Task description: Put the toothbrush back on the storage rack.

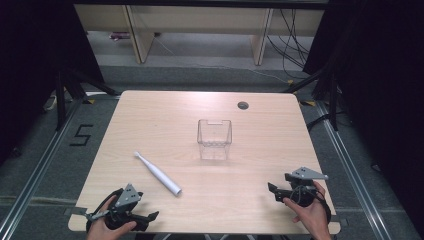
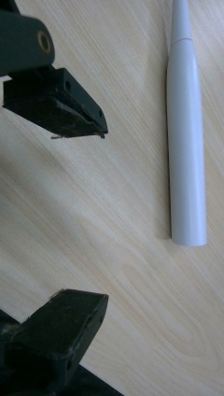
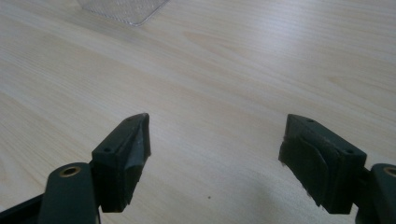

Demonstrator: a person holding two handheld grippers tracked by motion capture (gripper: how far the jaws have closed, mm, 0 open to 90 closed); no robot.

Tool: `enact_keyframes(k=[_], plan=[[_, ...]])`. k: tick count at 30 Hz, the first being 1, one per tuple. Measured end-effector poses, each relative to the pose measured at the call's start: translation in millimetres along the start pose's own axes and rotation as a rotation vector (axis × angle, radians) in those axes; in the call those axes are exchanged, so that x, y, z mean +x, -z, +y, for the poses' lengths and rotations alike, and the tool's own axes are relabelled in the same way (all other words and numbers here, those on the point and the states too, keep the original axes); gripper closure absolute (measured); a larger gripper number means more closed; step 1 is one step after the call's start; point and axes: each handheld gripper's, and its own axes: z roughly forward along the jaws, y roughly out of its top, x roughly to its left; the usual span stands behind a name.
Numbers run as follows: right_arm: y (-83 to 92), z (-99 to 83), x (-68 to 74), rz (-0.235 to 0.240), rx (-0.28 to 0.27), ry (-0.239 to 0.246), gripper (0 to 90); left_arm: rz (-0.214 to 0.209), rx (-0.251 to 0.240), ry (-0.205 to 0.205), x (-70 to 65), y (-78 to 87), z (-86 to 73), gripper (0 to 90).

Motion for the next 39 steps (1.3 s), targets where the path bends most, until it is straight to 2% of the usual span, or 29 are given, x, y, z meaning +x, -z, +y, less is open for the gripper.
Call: enact_keyframes(k=[2, 8, 10, 11, 12, 14, 19, 21, 24, 27, 28, 29, 30, 31, 32, 34, 36, 39], plan=[[0.0, -0.2, -0.6, -0.013, 0.002, 0.01, 24.3, 0.001, -0.002, 0.001, -0.2, -0.1, 0.0, 14.8], [-1.8, -0.3, 1.0, 0.011, 0.014, 0.015, 24.2, 0.001, 0.001, 0.0, -0.1, -0.2, 0.0, 14.8], [-2.0, -0.3, 0.7, 0.0, 0.018, 0.022, 24.2, 0.001, 0.001, -0.001, -0.2, -0.3, 0.0, 14.8], [-2.1, -0.5, 1.4, -0.001, 0.021, 0.015, 24.1, 0.001, 0.001, -0.001, -0.2, -0.3, 0.0, 14.8], [-2.4, -1.0, 3.6, 0.003, 0.018, -0.014, 24.1, 0.001, 0.0, -0.001, -0.2, -0.2, 0.0, 14.8], [-2.4, -1.0, 2.9, 0.002, 0.014, -0.004, 24.1, 0.0, 0.0, -0.001, -0.1, -0.1, 0.0, 14.8], [-2.5, -0.9, 3.8, 0.012, 0.029, -0.014, 24.4, -0.004, -0.011, 0.011, -0.9, 0.0, 0.2, 14.8], [-2.3, -0.8, 4.1, 0.013, 0.03, -0.018, 24.4, 0.008, -0.008, 0.006, -0.1, 0.9, 0.3, 14.8], [-2.9, -0.8, 3.8, 0.014, 0.026, -0.005, 24.5, -0.002, -0.032, 0.018, -0.7, 1.5, 1.4, 14.8], [-2.3, -0.7, 4.7, 0.016, 0.036, -0.014, 24.6, 0.0, -0.043, 0.014, -0.7, 2.2, 2.6, 14.8], [-2.6, -0.7, 4.0, 0.015, 0.031, -0.004, 24.6, 0.0, -0.041, 0.012, -0.6, 2.8, 3.1, 14.8], [-3.1, -0.4, 1.9, 0.013, 0.023, 0.022, 24.6, -0.002, -0.055, 0.027, -1.7, 1.9, 3.5, 14.9], [-2.8, -0.1, 0.9, 0.019, 0.031, 0.033, 24.6, -0.008, -0.048, 0.017, -1.3, 2.5, 4.0, 15.1], [-2.4, -0.4, 1.4, -0.005, 0.026, 0.034, 24.6, -0.01, -0.061, 0.023, -1.8, 1.4, 4.4, 16.9], [-2.6, -0.2, 1.7, 0.004, 0.024, 0.029, 24.6, -0.023, -0.068, 0.022, -3.6, 1.3, 6.0, 20.5], [-4.2, -0.3, 0.9, 0.02, 0.016, 0.042, 24.6, -0.022, -0.054, 0.008, -3.4, 1.6, 7.9, 20.8], [-5.6, -0.7, 1.5, 0.038, 0.017, 0.035, 24.6, -0.029, -0.06, 0.01, -3.9, 0.4, 11.4, 22.5], [-5.2, -0.5, 0.9, 0.021, 0.019, 0.05, 24.6, -0.034, -0.07, 0.001, -4.9, 0.1, 14.1, 30.7]])
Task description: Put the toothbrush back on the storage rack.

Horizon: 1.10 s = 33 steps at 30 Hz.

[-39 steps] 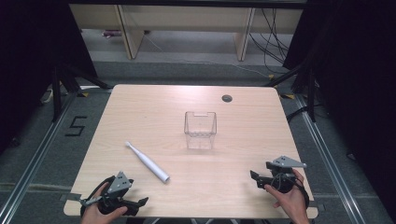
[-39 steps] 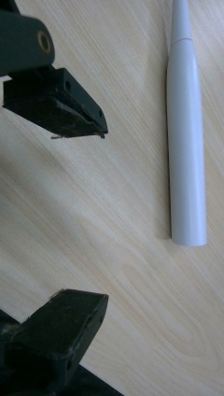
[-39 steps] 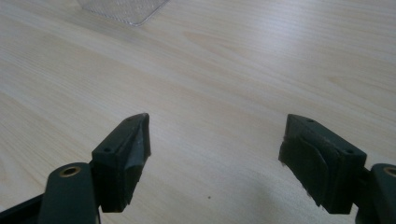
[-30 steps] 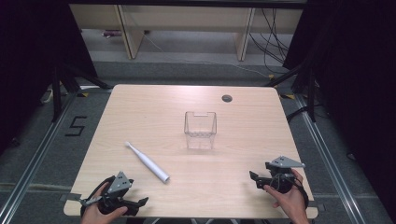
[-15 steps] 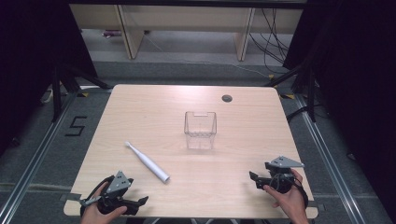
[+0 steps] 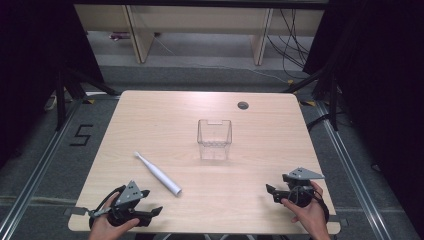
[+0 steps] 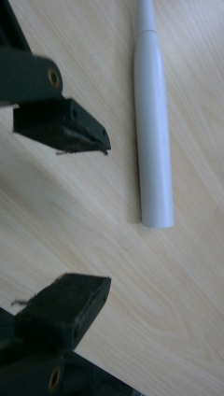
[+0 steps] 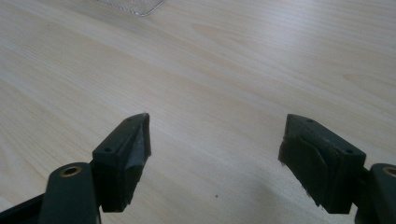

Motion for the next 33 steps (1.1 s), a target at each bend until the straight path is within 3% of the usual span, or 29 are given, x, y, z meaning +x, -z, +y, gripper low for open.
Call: enact_keyframes(k=[5, 9, 10, 11, 13, 16, 18, 24, 28, 33], plan=[[0.7, -0.1, 2.0, -0.008, 0.014, -0.025, 24.6, -0.013, -0.003, -0.037, -0.9, 1.1, 6.6, 41.6], [0.1, 0.2, 2.1, 0.018, 0.028, -0.021, 24.7, 0.015, -0.029, -0.045, -1.1, 0.3, 12.4, 57.1], [0.5, 0.2, 2.6, 0.003, 0.026, -0.02, 24.6, 0.008, -0.029, -0.054, -1.5, -1.2, 14.6, 59.8], [-1.1, 0.0, 2.2, 0.018, 0.026, -0.012, 24.7, 0.002, -0.031, -0.068, -1.9, -3.6, 17.8, 66.3], [-2.1, -0.3, 2.6, 0.02, 0.012, -0.01, 24.7, 0.005, -0.032, -0.082, -2.7, -5.5, 20.9, 72.2], [-2.2, -0.2, 2.8, 0.024, 0.017, -0.013, 24.7, -0.023, -0.036, -0.111, -5.4, -9.9, 28.4, 78.6], [-1.9, -0.7, 4.9, 0.021, 0.024, -0.035, 24.8, -0.034, -0.028, -0.137, -5.6, -13.1, 35.0, 81.0], [-2.3, -0.7, 4.4, 0.026, 0.024, -0.032, 24.8, -0.051, -0.029, -0.133, -2.4, -23.3, 46.0, 86.2], [-2.3, -0.7, 5.1, 0.029, 0.028, -0.039, 24.8, -0.067, -0.029, -0.103, 0.3, -31.0, 51.1, 86.6], [-3.0, -0.7, 3.1, 0.034, 0.023, -0.025, 24.7, -0.069, -0.029, -0.097, 5.1, -37.7, 57.7, 86.9]])
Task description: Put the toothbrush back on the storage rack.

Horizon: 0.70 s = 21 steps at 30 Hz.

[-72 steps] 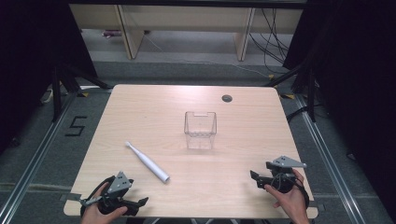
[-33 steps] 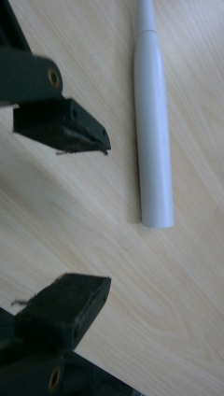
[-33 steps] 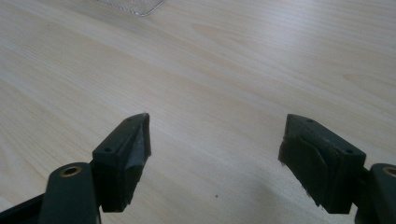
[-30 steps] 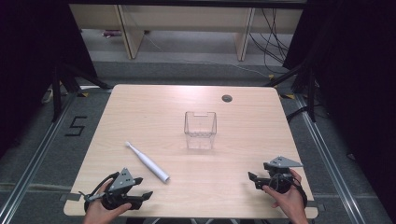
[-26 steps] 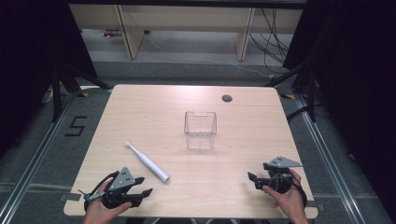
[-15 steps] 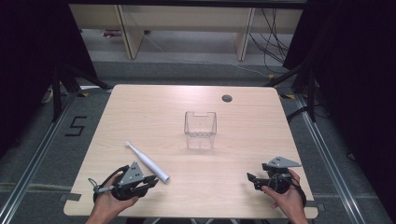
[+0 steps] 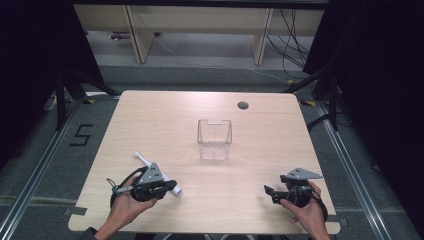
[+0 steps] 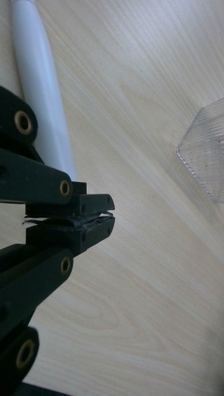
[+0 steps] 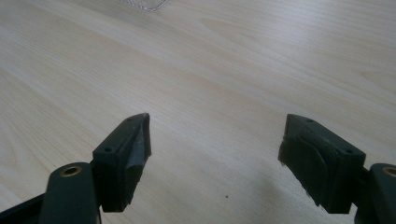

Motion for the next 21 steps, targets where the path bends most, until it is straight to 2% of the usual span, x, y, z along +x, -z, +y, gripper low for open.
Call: enact_keyframes(k=[1, 9, 13, 14, 17, 19, 21], plan=[[0.2, 0.1, 0.2, -0.003, 0.004, 0.001, 24.7, 0.002, -0.007, 0.009, 0.1, -1.8, 1.3, 87.4], [0.1, 0.2, 0.4, -0.002, 0.006, 0.0, 24.7, -0.013, 0.038, -0.009, 3.6, -18.0, 6.5, 88.4], [-0.9, 0.3, -0.1, 0.028, 0.012, 0.005, 24.7, -0.011, 0.061, -0.006, 6.1, -26.4, 5.2, 87.8], [-0.8, 0.0, 0.8, 0.005, 0.005, 0.004, 24.7, -0.016, 0.071, 0.001, 7.3, -29.9, 4.4, 87.8], [-0.6, -0.1, 1.3, 0.003, 0.011, 0.0, 24.7, -0.012, 0.091, -0.008, 9.4, -32.6, 3.3, 87.8], [-0.4, 0.0, 1.3, 0.004, 0.01, -0.001, 24.7, -0.022, 0.093, 0.002, 8.9, -34.0, 1.7, 87.9], [-0.4, 0.2, 0.4, -0.001, 0.003, 0.016, 24.7, -0.019, 0.102, -0.003, 9.7, -33.7, 0.6, 88.0]])
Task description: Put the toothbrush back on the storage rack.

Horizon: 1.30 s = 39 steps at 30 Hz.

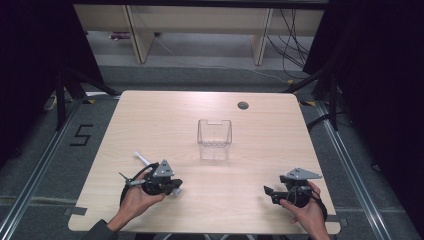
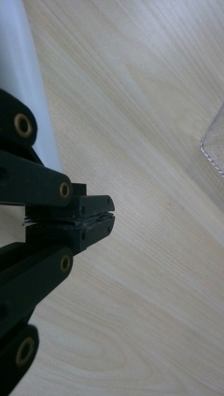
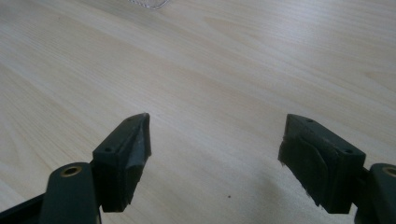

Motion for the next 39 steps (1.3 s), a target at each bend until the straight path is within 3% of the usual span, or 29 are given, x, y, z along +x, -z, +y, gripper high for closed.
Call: enact_keyframes(k=[20, 26, 27, 30, 32, 35, 39], plan=[[-1.0, -0.4, 0.4, 0.001, 0.011, 0.004, 24.7, -0.011, 0.051, -0.009, -0.5, 13.7, -23.1, 87.0], [-1.3, -0.4, 1.0, 0.001, 0.014, 0.001, 24.7, 0.0, 0.045, 0.005, 3.1, 20.7, -31.1, 86.5], [-1.8, 0.0, -0.3, 0.022, 0.014, 0.017, 24.7, 0.013, 0.052, 0.002, 5.3, 23.1, -32.7, 86.3], [-1.7, 0.0, -0.1, 0.024, 0.018, 0.014, 24.7, 0.023, 0.061, 0.004, 7.7, 26.8, -35.3, 86.2], [-1.7, -0.6, 1.4, 0.004, 0.021, 0.002, 24.7, 0.024, 0.063, 0.01, 9.0, 28.6, -37.1, 85.9], [-3.2, -0.6, 0.3, 0.016, 0.009, 0.025, 24.7, 0.028, 0.069, 0.013, 11.8, 32.5, -41.0, 85.8], [-2.6, -0.8, 1.9, 0.013, 0.025, 0.007, 24.7, 0.06, 0.066, 0.032, 18.1, 39.0, -47.2, 85.6]])
